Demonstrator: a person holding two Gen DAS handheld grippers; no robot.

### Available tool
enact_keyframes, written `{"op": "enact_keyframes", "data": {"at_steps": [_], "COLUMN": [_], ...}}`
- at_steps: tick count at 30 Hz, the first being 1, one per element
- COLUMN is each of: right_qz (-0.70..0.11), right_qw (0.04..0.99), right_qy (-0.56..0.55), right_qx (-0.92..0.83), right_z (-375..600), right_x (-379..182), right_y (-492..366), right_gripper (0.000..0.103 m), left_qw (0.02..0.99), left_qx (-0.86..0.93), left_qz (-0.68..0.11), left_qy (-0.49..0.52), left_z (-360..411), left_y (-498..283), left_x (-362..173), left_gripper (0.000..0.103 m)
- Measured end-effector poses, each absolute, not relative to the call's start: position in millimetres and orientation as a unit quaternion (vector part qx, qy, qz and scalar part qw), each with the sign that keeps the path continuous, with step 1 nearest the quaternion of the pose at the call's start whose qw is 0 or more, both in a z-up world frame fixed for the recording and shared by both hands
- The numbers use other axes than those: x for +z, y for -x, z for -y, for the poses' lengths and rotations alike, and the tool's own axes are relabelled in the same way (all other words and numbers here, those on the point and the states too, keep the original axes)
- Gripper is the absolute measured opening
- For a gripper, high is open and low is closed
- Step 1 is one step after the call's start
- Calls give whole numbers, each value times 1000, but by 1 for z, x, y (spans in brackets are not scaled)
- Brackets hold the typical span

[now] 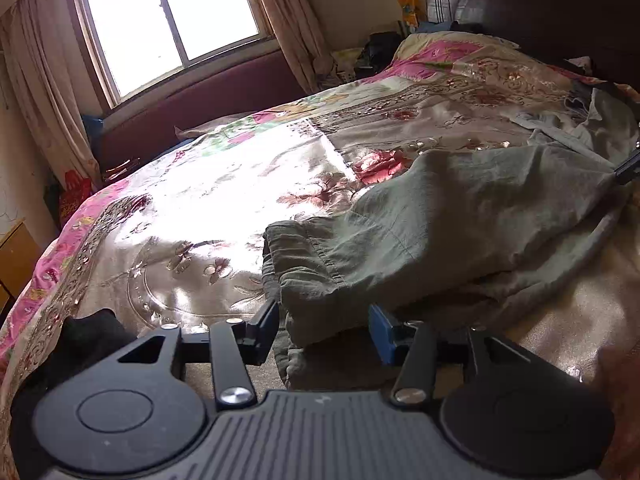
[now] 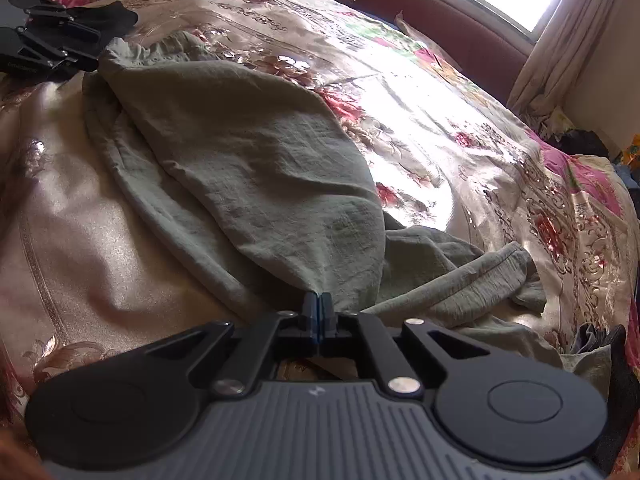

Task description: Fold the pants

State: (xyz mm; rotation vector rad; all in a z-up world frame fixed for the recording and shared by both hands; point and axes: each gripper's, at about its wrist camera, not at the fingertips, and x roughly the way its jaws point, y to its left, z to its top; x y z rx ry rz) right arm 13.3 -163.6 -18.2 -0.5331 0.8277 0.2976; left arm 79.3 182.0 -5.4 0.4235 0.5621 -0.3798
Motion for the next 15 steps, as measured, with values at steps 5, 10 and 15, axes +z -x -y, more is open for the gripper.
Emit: {"op": "enact_keyframes", "data": {"at_steps": [5,10,15], "right_qz": [-411,-413,-399], "right_qw": [863,860,872], "right_qy": [259,263,242], "right_qx": [142,143,148], "right_z": [160,160,158], "right_x": [-23,-18,1], "right_y": [-19,-20,-10], "right_gripper": [1,1,1], "left_qw": [918,901,917], "left_qx": [-199,-216,-199], "left_qz": [-294,-336,-301], "left_qy": [-174,-170,-170], "left_z": [-183,-182,-196], "left_y": [-110,-118,-101], "left_x": [-14,-28,-4], "left_gripper": [80,35,31]}}
